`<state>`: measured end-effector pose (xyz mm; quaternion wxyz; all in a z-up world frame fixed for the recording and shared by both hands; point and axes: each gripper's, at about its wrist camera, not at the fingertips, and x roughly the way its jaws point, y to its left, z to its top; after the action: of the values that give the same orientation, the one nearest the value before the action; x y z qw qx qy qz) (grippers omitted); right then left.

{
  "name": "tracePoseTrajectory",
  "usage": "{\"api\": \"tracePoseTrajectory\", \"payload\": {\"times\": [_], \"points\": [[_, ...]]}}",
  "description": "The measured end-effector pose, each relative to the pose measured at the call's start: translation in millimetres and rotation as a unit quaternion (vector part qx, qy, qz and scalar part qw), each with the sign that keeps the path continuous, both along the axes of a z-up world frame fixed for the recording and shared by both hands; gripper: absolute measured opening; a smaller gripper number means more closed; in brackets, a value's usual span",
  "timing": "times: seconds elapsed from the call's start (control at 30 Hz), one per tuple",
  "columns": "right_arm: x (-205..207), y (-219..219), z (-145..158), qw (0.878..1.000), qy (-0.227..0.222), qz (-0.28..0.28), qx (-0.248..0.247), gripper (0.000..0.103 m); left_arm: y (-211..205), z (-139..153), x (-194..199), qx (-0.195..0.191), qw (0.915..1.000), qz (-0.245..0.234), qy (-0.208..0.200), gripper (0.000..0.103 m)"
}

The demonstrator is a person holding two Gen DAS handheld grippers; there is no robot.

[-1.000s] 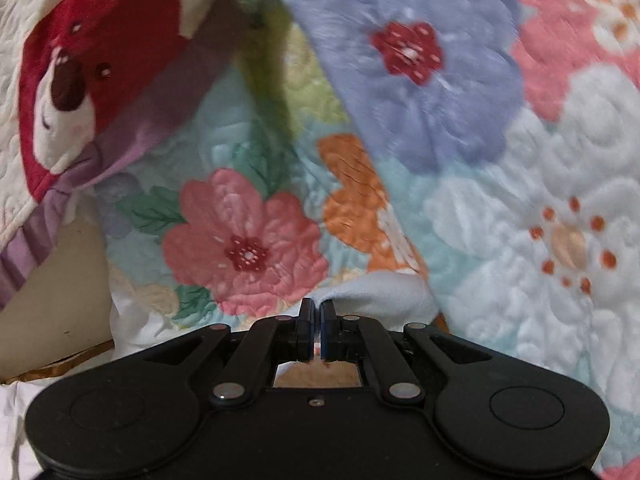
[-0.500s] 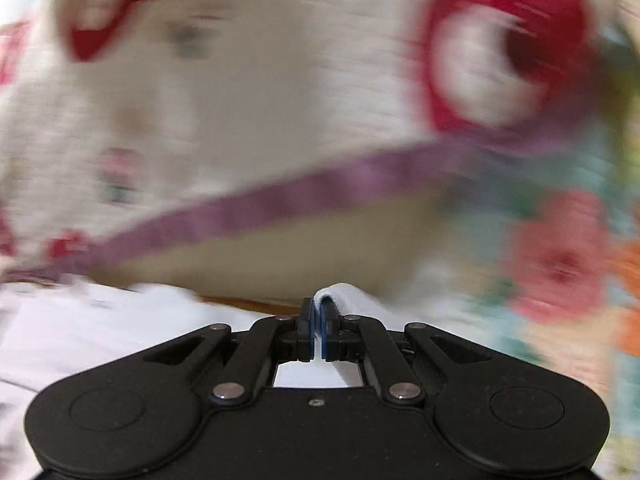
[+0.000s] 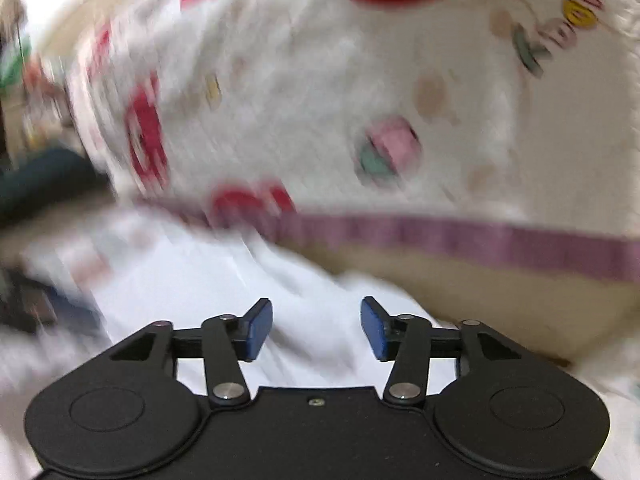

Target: Fold clothes

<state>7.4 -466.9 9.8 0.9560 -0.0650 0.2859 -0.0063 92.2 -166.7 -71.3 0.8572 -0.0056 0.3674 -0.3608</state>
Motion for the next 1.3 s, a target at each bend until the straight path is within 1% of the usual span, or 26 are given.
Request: {"api": "tracePoseTrajectory", "payload": {"times": [0.07,0.13,0.17,0.2,0.27,0.33,0.43,0.47,0.53,0.6,0.63,0.67,0.7,0.73,0.77,0.83,0.9,0.93,1.03,1.07,1.13,1.17,1.2,1.23,1.27,1.3], "points": [[-20.6,-4.0,-28.9,0.998,0.037,-0.029,-0.044,0.057,-10.7,-5.7,0.5,0.004,0.9999,-0.006,0.013,0.055],[-38.5,-11.3,-51.8,0.994,0.071,-0.053,-0.063,0.056,-26.4,-4.3,-2.3,0.012,0.9996,-0.026,0.001,0.055],[-46.7,-16.6,-58.3,0.992,0.08,-0.069,-0.071,0.056,-36.2,-1.4,-3.3,0.014,0.999,-0.041,-0.013,0.056],[-53.4,-25.3,-61.3,0.99,0.084,-0.087,-0.067,0.056,-47.1,2.9,-4.0,0.015,0.9977,-0.058,-0.031,0.057],[-63.7,-47.0,-62.0,0.988,0.084,-0.127,-0.037,0.056,-66.1,8.9,0.7,0.01,0.9953,-0.079,-0.056,0.062],[-69.1,-67.4,-61.4,0.984,0.08,-0.161,-0.001,0.057,-87.2,11.8,14.3,0.006,0.994,-0.082,-0.073,0.063],[-72.5,-92.5,-63.6,0.978,0.077,-0.183,0.068,0.057,-120.8,5.7,36.7,0.033,0.9931,-0.066,-0.091,0.065],[-71.0,-98.9,-65.7,0.973,0.077,-0.188,0.105,0.057,-130.2,0.7,41.4,0.043,0.9932,-0.062,-0.089,0.065],[-67.3,-110.1,-71.9,0.96,0.077,-0.196,0.185,0.057,-146.1,-11.3,51.7,0.051,0.9949,-0.047,-0.073,0.065],[-65.0,-112.0,-74.8,0.953,0.073,-0.203,0.213,0.057,-157.2,-24.0,63.4,0.05,0.9974,-0.033,-0.041,0.065],[-64.0,-111.8,-75.9,0.951,0.071,-0.207,0.221,0.058,-161.6,-28.7,67.1,0.058,0.9972,-0.027,-0.036,0.061],[-61.8,-111.2,-76.6,0.95,0.07,-0.208,0.221,0.058,-166.1,-33.5,70.8,0.067,0.997,-0.022,-0.032,0.027],[-58.7,-110.4,-77.1,0.951,0.071,-0.209,0.217,0.058,-168.1,-34.3,71.5,0.075,0.9964,-0.011,-0.039,0.012],[-55.7,-109.6,-77.7,0.952,0.072,-0.21,0.213,0.058,-168.9,-32.9,70.4,0.083,0.9952,0.003,-0.051,0.007],[-53.3,-109.8,-78.6,0.952,0.069,-0.211,0.213,0.059,-162.8,-26.1,66.1,0.071,0.9951,0.017,-0.066,0.006],[-50.5,-112.9,-79.2,0.95,0.06,-0.219,0.215,0.059,-143.1,-6.5,54.0,0.025,0.9938,0.045,-0.099,0.006],[-48.2,-112.9,-78.7,0.949,0.056,-0.231,0.208,0.058,-120.6,13.8,34.3,-0.008,0.9857,0.079,-0.148,0.006],[-46.7,-111.3,-78.4,0.95,0.057,-0.236,0.198,0.056,-112.5,20.7,27.6,-0.016,0.9817,0.095,-0.164,0.006],[-42.1,-102.2,-78.6,0.957,0.064,-0.24,0.151,0.051,-90.4,14.7,29.0,-0.009,0.9836,0.115,-0.139,0.009],[-41.6,-100.0,-78.7,0.957,0.064,-0.244,0.142,0.048,-84.7,8.1,32.7,-0.002,0.9858,0.117,-0.121,0.012],[-41.5,-97.4,-78.5,0.956,0.061,-0.255,0.136,0.047,-75.5,-9.3,42.9,0.018,0.9902,0.115,-0.077,0.012],[-41.2,-95.7,-78.1,0.956,0.06,-0.257,0.13,0.047,-68.7,-15.3,46.4,0.022,0.9905,0.121,-0.062,0.016],[-40.5,-93.7,-77.5,0.957,0.06,-0.257,0.122,0.044,-60.7,-19.7,49.1,0.022,0.9899,0.13,-0.051,0.018],[-39.9,-91.7,-76.9,0.958,0.06,-0.257,0.114,0.04,-53.9,-22.2,50.8,0.019,0.9889,0.141,-0.044,0.022],[-40.0,-91.7,-76.3,0.958,0.059,-0.259,0.111,0.034,-48.8,-21.9,52.7,0.015,0.988,0.149,-0.037,0.024],[-42.8,-96.2,-75.3,0.952,0.054,-0.274,0.126,0.032,-44.3,-20.8,54.9,0.012,0.9871,0.157,-0.029,0.025]]}}
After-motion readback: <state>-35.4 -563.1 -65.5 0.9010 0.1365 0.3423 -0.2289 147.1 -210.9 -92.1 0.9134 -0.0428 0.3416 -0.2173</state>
